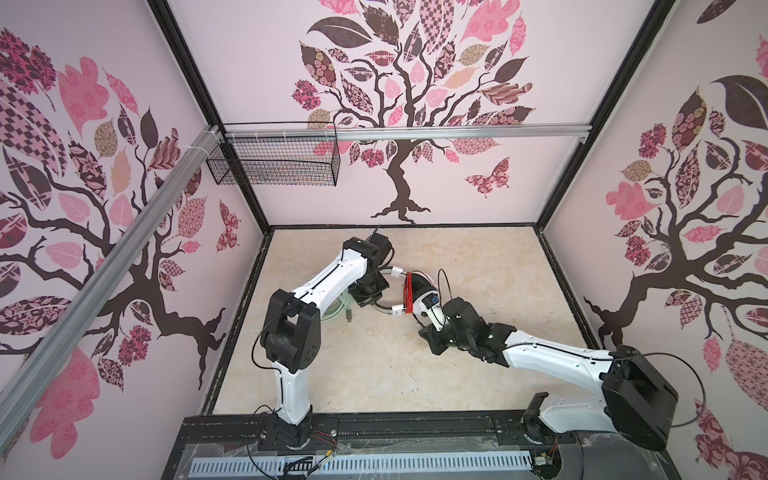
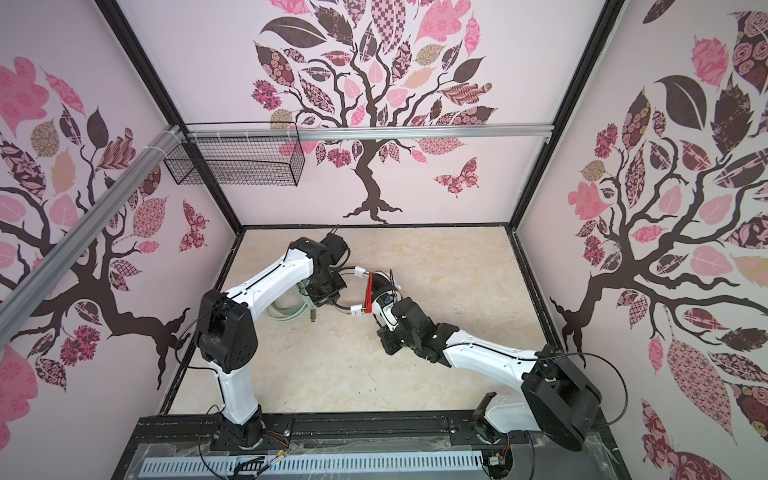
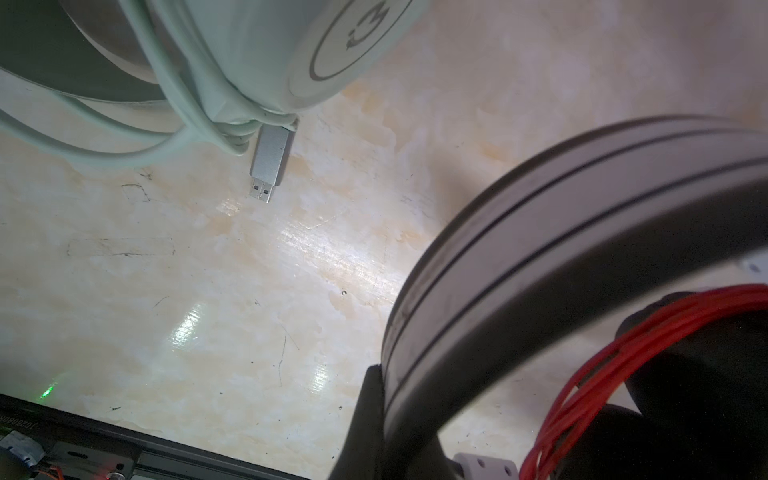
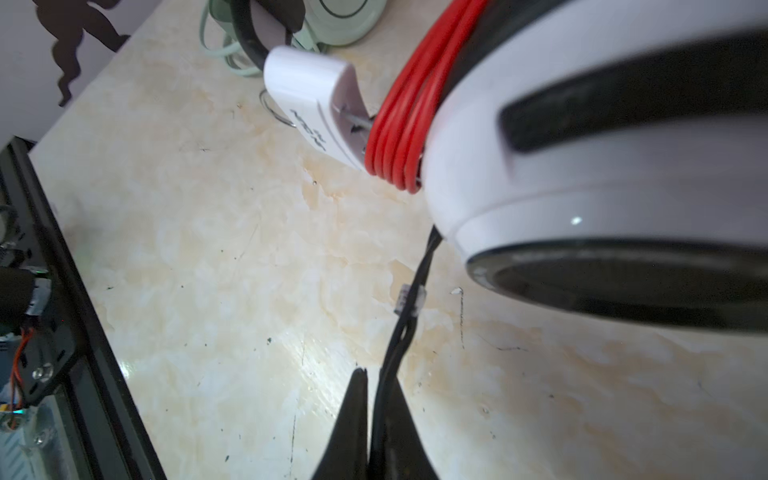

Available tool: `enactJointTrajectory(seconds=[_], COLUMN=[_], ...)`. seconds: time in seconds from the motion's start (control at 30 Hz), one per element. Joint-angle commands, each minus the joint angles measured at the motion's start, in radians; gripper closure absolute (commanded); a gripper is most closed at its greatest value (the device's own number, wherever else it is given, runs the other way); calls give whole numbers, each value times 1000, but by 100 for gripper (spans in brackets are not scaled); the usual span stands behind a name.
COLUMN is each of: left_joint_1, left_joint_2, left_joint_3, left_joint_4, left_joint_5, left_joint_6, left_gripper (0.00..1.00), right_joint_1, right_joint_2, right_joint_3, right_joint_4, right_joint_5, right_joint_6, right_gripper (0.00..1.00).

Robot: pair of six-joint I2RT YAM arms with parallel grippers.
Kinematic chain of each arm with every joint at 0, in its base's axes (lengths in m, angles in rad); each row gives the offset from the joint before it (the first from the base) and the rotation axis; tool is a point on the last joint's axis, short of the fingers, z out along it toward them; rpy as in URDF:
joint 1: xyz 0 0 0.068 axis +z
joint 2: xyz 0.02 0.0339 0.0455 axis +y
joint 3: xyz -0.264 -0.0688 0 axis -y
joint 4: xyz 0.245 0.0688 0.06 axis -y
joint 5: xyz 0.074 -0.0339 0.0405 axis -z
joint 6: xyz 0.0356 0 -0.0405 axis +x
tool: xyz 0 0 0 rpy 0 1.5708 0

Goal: Wrap the headphones

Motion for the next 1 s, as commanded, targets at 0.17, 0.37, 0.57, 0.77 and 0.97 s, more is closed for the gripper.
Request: enactJointTrajectory(seconds=[0.17, 0.37, 0.57, 0.77, 0.97], left_joint_1=[-38, -66, -71, -74, -77], left_joint_2=[106, 125, 94, 86, 48], left_joint_3=[31, -5, -71, -105, -94], left_joint_4=[83, 125, 189, 224, 220], left_joint_5=[-158, -234, -224, -203, -191], left_joint_6=[77, 142, 190, 208, 217], left_gripper=[100, 100, 76, 57, 52], right_joint_1=[14, 16, 18, 27, 27], right_joint_2=[98, 190, 243, 287, 332], right_joint_3=[153, 274, 343, 385, 402], right_joint_4=[-316, -426, -447, -439, -427], right_joint_5=[74, 82, 29, -25, -21], right_joint_6=[-166, -234, -247, -242, -242], right_gripper=[100, 100, 100, 100, 100])
